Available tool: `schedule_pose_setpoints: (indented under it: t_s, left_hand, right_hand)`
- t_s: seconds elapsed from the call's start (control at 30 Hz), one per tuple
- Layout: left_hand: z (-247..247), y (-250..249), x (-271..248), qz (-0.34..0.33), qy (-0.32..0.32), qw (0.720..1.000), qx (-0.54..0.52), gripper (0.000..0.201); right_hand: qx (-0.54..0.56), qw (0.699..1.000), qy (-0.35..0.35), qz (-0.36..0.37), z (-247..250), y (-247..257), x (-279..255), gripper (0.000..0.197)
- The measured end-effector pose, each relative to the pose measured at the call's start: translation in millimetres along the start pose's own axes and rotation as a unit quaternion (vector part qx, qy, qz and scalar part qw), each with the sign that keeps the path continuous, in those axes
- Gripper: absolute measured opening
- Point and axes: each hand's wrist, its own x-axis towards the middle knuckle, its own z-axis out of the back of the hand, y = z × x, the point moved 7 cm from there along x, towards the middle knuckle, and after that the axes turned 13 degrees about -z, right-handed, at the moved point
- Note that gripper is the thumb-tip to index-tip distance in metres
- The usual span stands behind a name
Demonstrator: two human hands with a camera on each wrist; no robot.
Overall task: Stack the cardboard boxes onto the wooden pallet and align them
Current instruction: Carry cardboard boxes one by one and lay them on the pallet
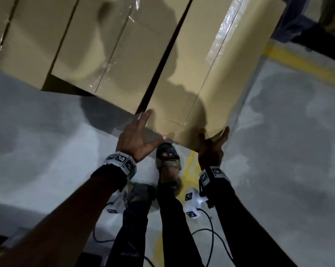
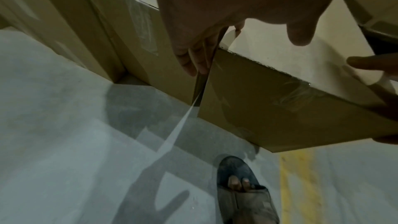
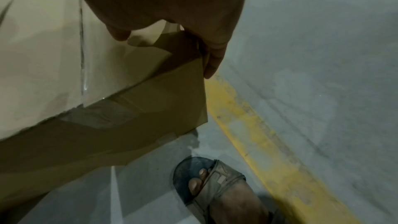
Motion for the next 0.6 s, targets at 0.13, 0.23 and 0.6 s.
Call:
schedule_pose_setpoints:
  t_s: [0.13,0.23,0.6]
  left_hand:
    - [-28,-25,-7,-0.010,0.062,0.996,0.061,0.103]
    - [-40,-37,1,0.002,0.065,0.996,0.057,0.097]
    - [-23,-55,62,-0.013,0.050,0.998,0.028,0.116]
  right_hand:
    - [-0.036,0.999,-0.017,0.025,25,-3,13,0.102]
    - [-0.109,0.992,0.012,0.058,32,-2,26,0.105]
    - [-0.102,0.988,0.000,0.117,31,20,53,0.079]
